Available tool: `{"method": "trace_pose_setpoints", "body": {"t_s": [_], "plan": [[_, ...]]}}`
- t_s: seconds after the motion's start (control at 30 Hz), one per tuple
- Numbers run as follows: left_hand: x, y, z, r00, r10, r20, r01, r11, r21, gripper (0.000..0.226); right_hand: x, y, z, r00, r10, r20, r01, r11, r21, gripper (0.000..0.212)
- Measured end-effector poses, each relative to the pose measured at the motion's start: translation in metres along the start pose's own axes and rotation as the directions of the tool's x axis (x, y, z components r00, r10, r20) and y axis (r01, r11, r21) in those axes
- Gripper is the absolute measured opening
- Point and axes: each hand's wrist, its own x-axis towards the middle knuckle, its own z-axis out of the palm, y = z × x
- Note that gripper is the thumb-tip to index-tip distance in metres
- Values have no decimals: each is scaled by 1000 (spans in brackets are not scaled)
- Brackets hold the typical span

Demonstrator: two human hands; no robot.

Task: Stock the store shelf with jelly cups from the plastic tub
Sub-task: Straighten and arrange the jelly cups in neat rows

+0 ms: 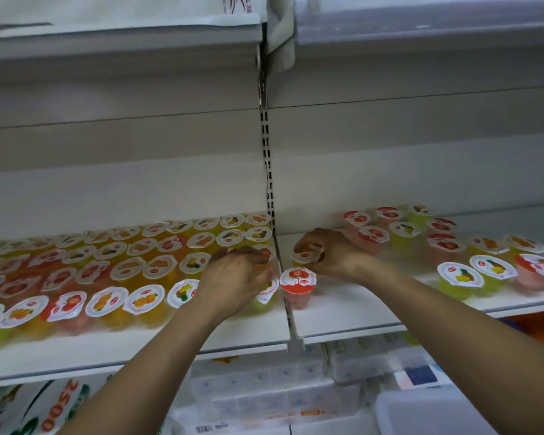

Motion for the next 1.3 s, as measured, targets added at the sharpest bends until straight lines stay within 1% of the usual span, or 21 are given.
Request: {"method": "trace_pose_setpoints", "body": {"t_s": [0.13,0.3,0.4,0.47,0.5,0.57,0.6,0.67,0.7,0.73,0.77,0.8,0.83,0.9,0.97,1.0,1.03,1.1,1.13,1.2,1.3], "plan": [[2,-3,1,1000,-13,-9,12,999,-36,41,9,1,1,995,-89,50,86,994,62,35],[4,-1,2,1000,-24,-13,23,999,-39,40,17,-4,5,991,-125,46,122,991,47,35],[4,-2,1,1000,-30,-9,29,999,-32,40,18,-2,4,991,-119,63,116,992,47,36],[3,-2,1,1000,-30,-8,30,999,-29,40,13,0,2,988,-121,94,116,992,57,43],[2,-2,2,999,-34,-8,33,999,-35,40,9,0,-1,987,-121,106,116,992,44,50],[1,-3,3,999,-48,-16,46,996,-74,43,1,3,-12,993,-69,97,73,997,-41,65],[1,-5,3,998,-55,-26,52,994,-92,45,-2,8,-20,999,-14,51,20,993,-113,66],[5,-7,1,998,-53,-34,49,995,-90,50,-5,22,-36,988,87,-124,-121,944,-306,52],[9,-8,-1,999,-45,-31,42,996,-75,51,-6,32,-45,970,122,-208,-201,887,-417,44],[12,-9,-3,999,-36,-27,34,997,-70,52,-6,42,-51,954,161,-253,-275,807,-523,42],[16,-10,-5,999,-35,-8,34,997,-73,50,-7,50,-54,942,207,-263,-328,730,-599,46],[19,-11,-6,999,-36,19,38,996,-78,49,-8,57,-56,936,240,-257,-351,678,-646,50],[24,-13,-6,998,-34,44,37,996,-77,48,-8,63,-55,936,249,-248,-351,652,-672,53],[35,-17,-5,997,-34,76,39,997,-66,43,-6,68,-54,944,235,-232,-330,645,-690,53],[45,-21,-4,997,-33,75,38,997,-64,38,-4,67,-54,950,210,-231,-312,669,-675,51],[50,-23,-4,998,-27,65,31,997,-64,36,-2,65,-53,954,197,-228,-299,705,-643,48],[55,-24,-4,999,-22,49,25,998,-64,34,0,63,-51,958,176,-224,-276,770,-575,44],[64,-26,-5,1000,-19,12,20,997,-75,30,4,56,-44,972,131,-193,-192,921,-340,33],[68,-26,-5,1000,-22,-1,22,997,-75,29,8,52,-39,981,106,-164,-143,962,-232,31],[78,-28,-4,1000,-27,-10,27,999,-28,31,20,45,-30,992,62,-114,-73,993,-93,29],[92,-31,-3,999,-49,-17,50,996,70,37,41,36,-17,997,-28,-73,27,1000,-15,24]]}}
